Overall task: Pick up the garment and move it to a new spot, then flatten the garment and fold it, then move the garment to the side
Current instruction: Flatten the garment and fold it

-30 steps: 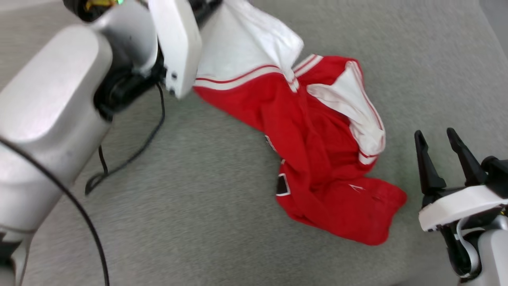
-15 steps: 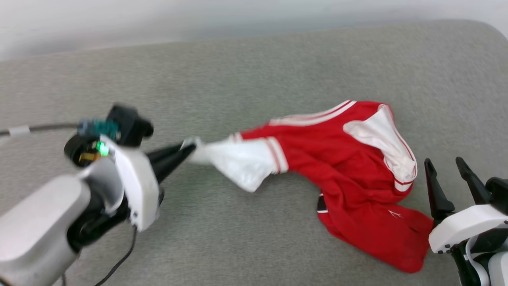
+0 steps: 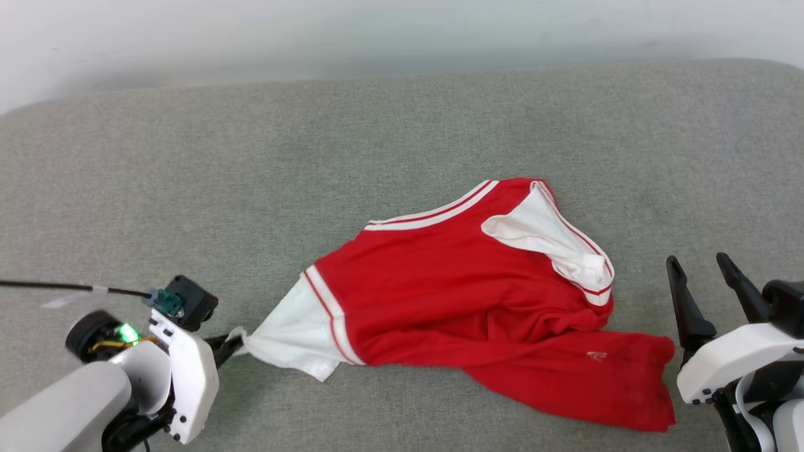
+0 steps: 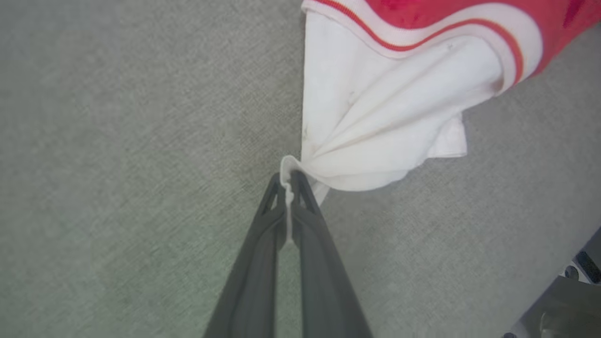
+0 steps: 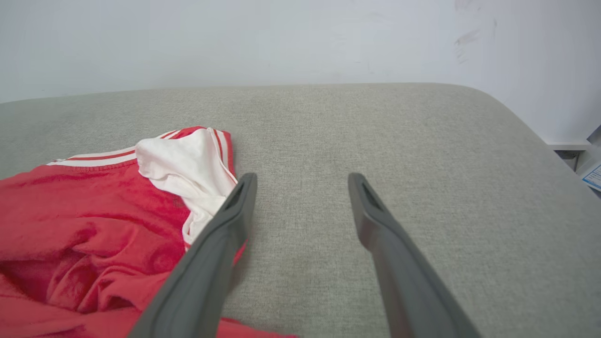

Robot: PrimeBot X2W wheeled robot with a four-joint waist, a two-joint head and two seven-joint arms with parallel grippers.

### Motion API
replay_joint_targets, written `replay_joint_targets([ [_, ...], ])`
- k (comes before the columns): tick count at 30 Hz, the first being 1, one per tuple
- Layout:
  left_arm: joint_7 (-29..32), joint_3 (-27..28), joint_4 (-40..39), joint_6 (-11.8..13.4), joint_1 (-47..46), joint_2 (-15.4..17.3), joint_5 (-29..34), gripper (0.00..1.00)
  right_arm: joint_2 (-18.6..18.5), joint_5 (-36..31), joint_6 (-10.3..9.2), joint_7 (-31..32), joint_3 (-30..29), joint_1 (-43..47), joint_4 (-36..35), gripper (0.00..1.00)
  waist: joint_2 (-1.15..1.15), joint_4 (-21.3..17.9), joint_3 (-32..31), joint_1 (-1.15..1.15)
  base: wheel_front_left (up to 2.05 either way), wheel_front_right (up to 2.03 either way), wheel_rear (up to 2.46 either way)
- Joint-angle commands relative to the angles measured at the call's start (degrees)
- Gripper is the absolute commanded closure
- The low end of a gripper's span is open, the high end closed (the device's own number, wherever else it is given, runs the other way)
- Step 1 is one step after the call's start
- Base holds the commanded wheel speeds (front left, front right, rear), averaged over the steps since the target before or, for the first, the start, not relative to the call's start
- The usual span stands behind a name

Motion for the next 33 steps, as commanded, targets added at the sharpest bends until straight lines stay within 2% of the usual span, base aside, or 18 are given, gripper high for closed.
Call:
replay_joint_targets([
  [1, 0.8, 0.0, 1.9, 0.1, 1.3, -0.7, -1.5, 0.0, -0.2, 0.0, -0.02, 0.1, -0.1, 0.8, 0.0, 0.0, 0.0, 0.2, -0.3, 0.01, 0.0, 0.0, 0.0],
  [4, -1.2, 0.7, 3.2, 0.5, 0.3, -2.8, -1.8, 0.0, -0.3, 0.2, -0.02, -0.2, 0.1, 1.1, -0.2, 0.0, 0.0, 0.9, -1.0, 0.01, 0.0, 0.0, 0.0],
  [8, -8.7, 3.6, 3.9, 3.9, 0.4, -4.6, -1.2, 0.0, -0.8, 0.8, -0.02, -0.4, 0.8, 1.6, -0.8, 0.0, 0.0, 1.8, -2.8, 0.01, 0.0, 0.0, 0.0],
  [11, -15.9, 7.1, 2.2, 7.7, 2.1, -6.0, -2.3, 0.0, -1.4, 0.8, -0.02, -0.5, 1.1, 2.1, -1.5, 0.0, 0.0, 2.5, -4.2, 0.01, 0.0, 0.0, 0.0],
  [14, -21.4, 10.5, -0.4, 12.7, 4.3, -6.3, -1.9, 0.0, -2.3, 0.5, -0.02, -0.1, 1.5, 2.4, -2.4, 0.0, 0.0, 3.4, -5.3, 0.01, 0.0, 0.0, 0.0],
  [17, -23.2, 15.9, -4.9, 17.5, 7.8, -8.4, -2.0, 0.0, -3.3, 0.2, -0.02, 0.6, 2.1, 2.9, -3.8, 0.0, 0.0, 4.4, -6.1, 0.01, 0.0, 0.0, 0.0],
  [20, -23.4, 25.2, -12.3, 21.3, 13.1, -11.5, 2.6, 0.0, -5.6, 0.0, -0.02, 2.4, 4.4, 3.1, -5.6, 0.0, 0.0, 5.4, -6.3, 0.01, 0.0, 0.0, 0.0],
  [23, -23.3, 32.0, -18.4, 23.1, 19.7, -14.2, 9.2, 0.0, -9.8, -0.3, -0.02, 5.6, 8.6, 1.1, -7.4, 0.0, 0.0, 6.0, -6.0, 0.01, 0.0, 0.0, 0.0],
  [25, -23.3, 34.9, -21.5, 23.4, 22.9, -15.7, 13.0, 0.0, -12.7, 1.0, -0.02, 8.6, 11.7, -0.6, -8.1, 0.0, 0.0, 6.7, -5.6, 0.01, 0.0, 0.0, 0.0],
  [30, -23.3, 38.3, -24.9, 21.5, 27.1, -18.7, 19.7, 0.0, -20.4, 6.1, -0.02, 19.8, 20.6, -7.3, -7.9, 0.0, 0.0, 8.6, -3.0, 0.01, 0.0, 0.0, 0.0],
  [33, -23.3, 38.3, -24.7, 20.1, 27.8, -20.8, 23.7, 0.0, -23.6, 9.7, -0.02, 24.9, 25.6, -12.4, -5.6, 0.0, 0.0, 10.1, -1.2, 0.01, 0.0, 0.0, 0.0],
])
